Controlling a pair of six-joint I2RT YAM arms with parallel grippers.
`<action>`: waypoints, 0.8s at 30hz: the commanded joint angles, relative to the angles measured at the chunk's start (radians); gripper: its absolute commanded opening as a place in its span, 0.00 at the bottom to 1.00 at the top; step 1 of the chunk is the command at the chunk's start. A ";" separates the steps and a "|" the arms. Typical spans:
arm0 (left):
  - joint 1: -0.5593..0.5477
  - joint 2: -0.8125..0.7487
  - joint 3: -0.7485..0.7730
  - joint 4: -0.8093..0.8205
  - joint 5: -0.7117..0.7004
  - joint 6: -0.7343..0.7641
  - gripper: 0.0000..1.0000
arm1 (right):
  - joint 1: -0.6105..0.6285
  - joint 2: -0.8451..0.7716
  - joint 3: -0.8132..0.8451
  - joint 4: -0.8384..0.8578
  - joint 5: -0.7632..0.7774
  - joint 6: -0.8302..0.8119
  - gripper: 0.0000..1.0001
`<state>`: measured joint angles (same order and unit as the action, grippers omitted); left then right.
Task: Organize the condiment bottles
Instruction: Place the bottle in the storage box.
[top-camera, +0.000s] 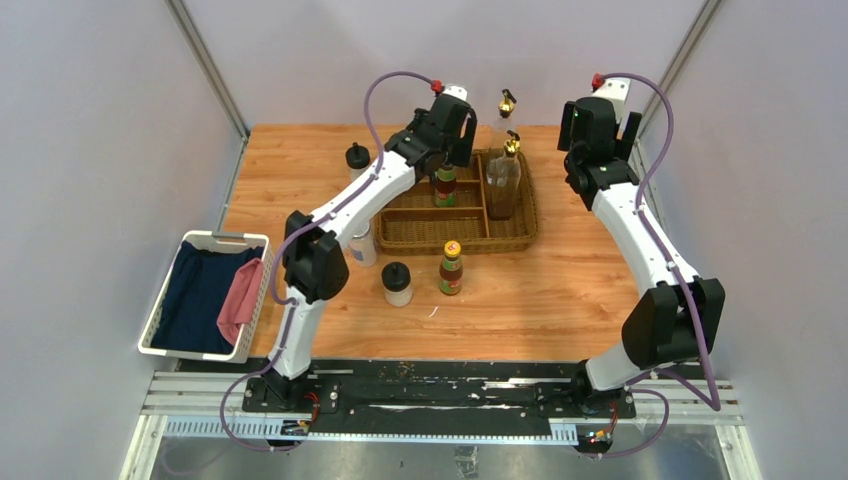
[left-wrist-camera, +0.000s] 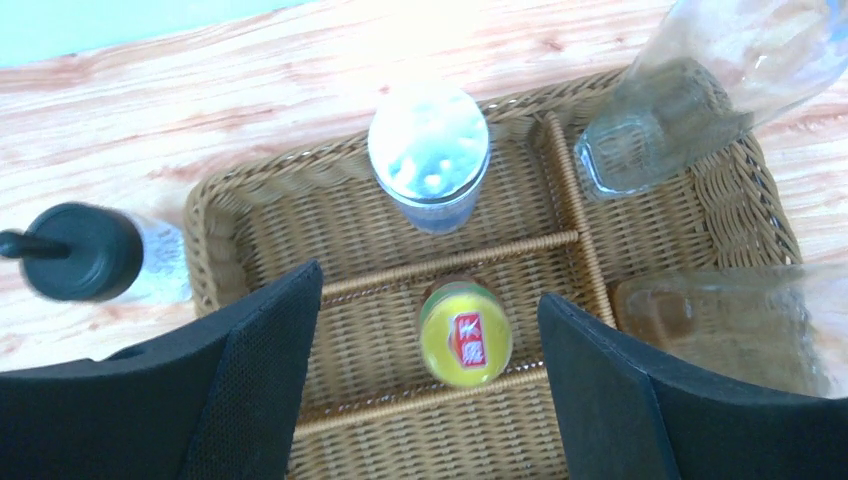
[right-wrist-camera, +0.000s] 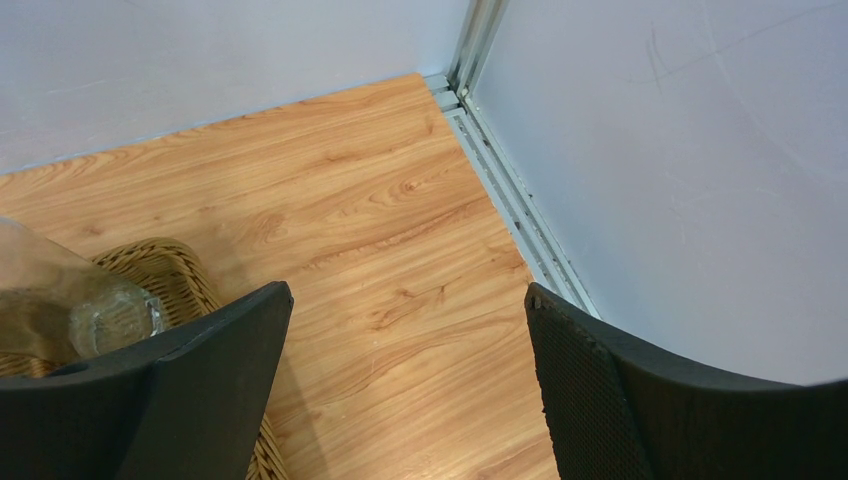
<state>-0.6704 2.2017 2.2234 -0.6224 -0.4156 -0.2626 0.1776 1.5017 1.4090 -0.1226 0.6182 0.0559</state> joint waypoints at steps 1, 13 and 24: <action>0.005 -0.183 -0.104 0.085 -0.096 0.032 0.87 | -0.013 -0.011 0.026 -0.002 -0.008 -0.018 0.91; -0.017 -0.424 -0.432 0.219 -0.154 -0.019 1.00 | 0.033 -0.101 0.026 -0.028 -0.038 -0.017 0.91; -0.038 -0.483 -0.499 0.199 -0.251 -0.079 1.00 | 0.121 -0.181 -0.001 -0.061 -0.015 -0.033 0.90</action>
<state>-0.7048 1.7664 1.7546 -0.4198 -0.6067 -0.2893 0.2565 1.3651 1.4128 -0.1478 0.5854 0.0429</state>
